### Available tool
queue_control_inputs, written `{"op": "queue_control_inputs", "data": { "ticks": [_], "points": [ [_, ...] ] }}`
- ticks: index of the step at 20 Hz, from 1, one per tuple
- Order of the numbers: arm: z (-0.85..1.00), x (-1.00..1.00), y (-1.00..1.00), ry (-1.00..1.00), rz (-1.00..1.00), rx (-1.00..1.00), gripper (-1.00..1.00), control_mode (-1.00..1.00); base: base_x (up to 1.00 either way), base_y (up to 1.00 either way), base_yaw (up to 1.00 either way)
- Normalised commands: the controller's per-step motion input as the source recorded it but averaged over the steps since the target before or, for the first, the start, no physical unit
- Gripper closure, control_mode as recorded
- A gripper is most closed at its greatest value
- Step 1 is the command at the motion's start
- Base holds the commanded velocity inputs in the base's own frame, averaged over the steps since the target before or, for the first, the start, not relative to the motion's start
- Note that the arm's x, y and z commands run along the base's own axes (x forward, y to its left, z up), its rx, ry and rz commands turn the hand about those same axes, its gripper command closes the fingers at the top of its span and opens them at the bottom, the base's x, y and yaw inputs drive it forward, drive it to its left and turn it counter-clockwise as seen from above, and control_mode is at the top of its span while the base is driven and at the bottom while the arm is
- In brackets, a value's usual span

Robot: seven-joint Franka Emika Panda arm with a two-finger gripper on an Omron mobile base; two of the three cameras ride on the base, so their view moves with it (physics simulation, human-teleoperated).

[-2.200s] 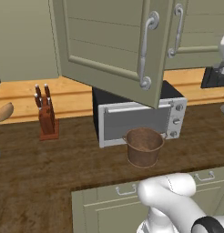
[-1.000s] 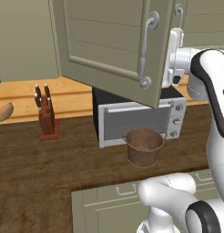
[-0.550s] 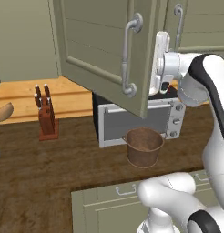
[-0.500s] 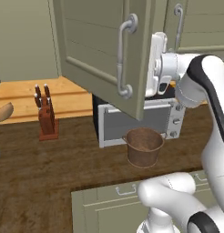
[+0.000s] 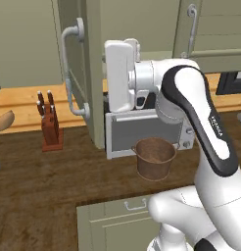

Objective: Open the cabinet, pick up the bread from the cabinet and place it in the basket. Then move the basket to the dining counter.

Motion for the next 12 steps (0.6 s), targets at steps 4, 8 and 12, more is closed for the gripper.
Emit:
{"op": "queue_control_inputs", "data": {
  "ticks": [4,8,12],
  "points": [
    [0.03,0.04,0.13,-0.07,-0.12,-0.26,-1.00,-1.00,0.00,0.00,0.00],
    [0.00,0.02,-0.83,-0.23,0.00,-0.22,-1.00,-1.00,0.00,0.00,0.00],
    [0.00,0.00,-1.00,-0.31,0.00,-0.14,-1.00,-1.00,0.00,0.00,0.00]
  ]
}}
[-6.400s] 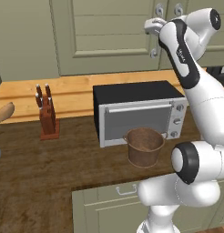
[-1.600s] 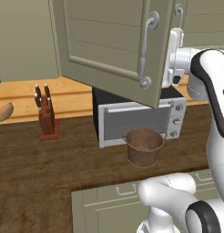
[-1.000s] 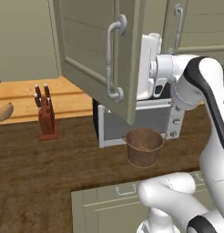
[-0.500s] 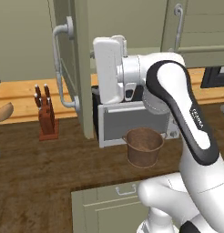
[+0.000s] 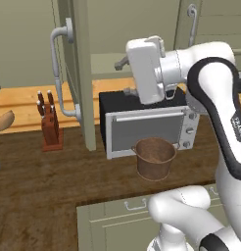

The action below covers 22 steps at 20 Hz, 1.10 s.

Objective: Open the cabinet, pick up the bread from the cabinet and place it in the basket. Then move the basket to the dining counter.

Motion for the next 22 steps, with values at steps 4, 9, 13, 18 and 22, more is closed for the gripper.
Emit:
{"op": "queue_control_inputs", "data": {
  "ticks": [4,9,13,18,22],
  "points": [
    [0.00,0.00,-1.00,-0.35,0.00,-0.09,-1.00,-1.00,0.00,0.00,0.00],
    [0.14,0.00,-1.00,-0.64,0.00,-0.09,-1.00,-1.00,0.00,0.00,0.00],
    [0.16,0.00,-1.00,-0.58,0.00,-0.23,-1.00,-1.00,0.00,0.00,0.00],
    [0.33,0.00,-1.00,-0.12,-0.01,-0.26,-1.00,-1.00,0.00,0.00,0.00],
    [0.34,0.18,-0.85,0.00,-0.13,-0.29,-1.00,-1.00,0.00,0.00,0.00]
  ]
}}
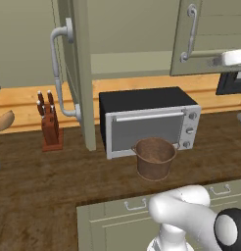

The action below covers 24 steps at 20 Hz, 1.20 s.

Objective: Open the cabinet, pick up the bread from the cabinet and place it in the basket. Then move the basket to the dining counter.

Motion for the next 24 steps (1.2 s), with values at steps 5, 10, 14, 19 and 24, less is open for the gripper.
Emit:
{"op": "queue_control_inputs", "data": {
  "ticks": [5,10,14,19,24],
  "points": [
    [0.23,0.47,-0.29,0.00,-0.28,-0.32,-1.00,-1.00,0.00,0.00,0.00],
    [0.00,0.71,-0.03,0.00,-0.16,-0.18,-1.00,-1.00,0.00,0.00,0.00],
    [-0.02,0.49,-0.11,0.01,-0.16,-0.15,-1.00,-1.00,0.00,0.00,0.00],
    [-0.17,0.46,-0.36,0.06,-0.18,-0.08,-1.00,-1.00,0.00,0.00,0.00],
    [-0.41,0.36,-0.12,0.00,-0.19,-0.01,-1.00,-1.00,0.00,0.00,0.00]
  ]
}}
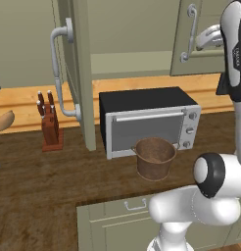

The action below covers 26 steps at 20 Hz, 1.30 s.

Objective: Open the cabinet, pick up the bread from the cabinet and place it in the basket. Then move the basket to the dining counter.

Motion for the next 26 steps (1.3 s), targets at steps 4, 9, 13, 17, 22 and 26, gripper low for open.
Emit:
{"op": "queue_control_inputs", "data": {
  "ticks": [4,9,13,17,22,26],
  "points": [
    [0.00,0.75,-0.14,-0.01,-0.15,-0.02,-1.00,-1.00,0.00,0.00,0.00],
    [0.00,0.45,-0.05,-0.04,-0.10,0.00,-1.00,-1.00,0.00,0.00,0.00],
    [0.00,0.53,-0.01,-0.03,-0.08,0.05,-1.00,-1.00,0.00,0.00,0.00],
    [0.00,0.69,-0.07,-0.01,-0.05,0.09,-1.00,-1.00,0.00,0.00,0.00],
    [-0.09,0.78,-0.12,0.00,-0.03,0.12,-1.00,-1.00,0.00,0.00,0.00],
    [0.00,0.55,-0.28,0.00,-0.02,0.04,-1.00,-1.00,0.00,0.00,0.00]
  ]
}}
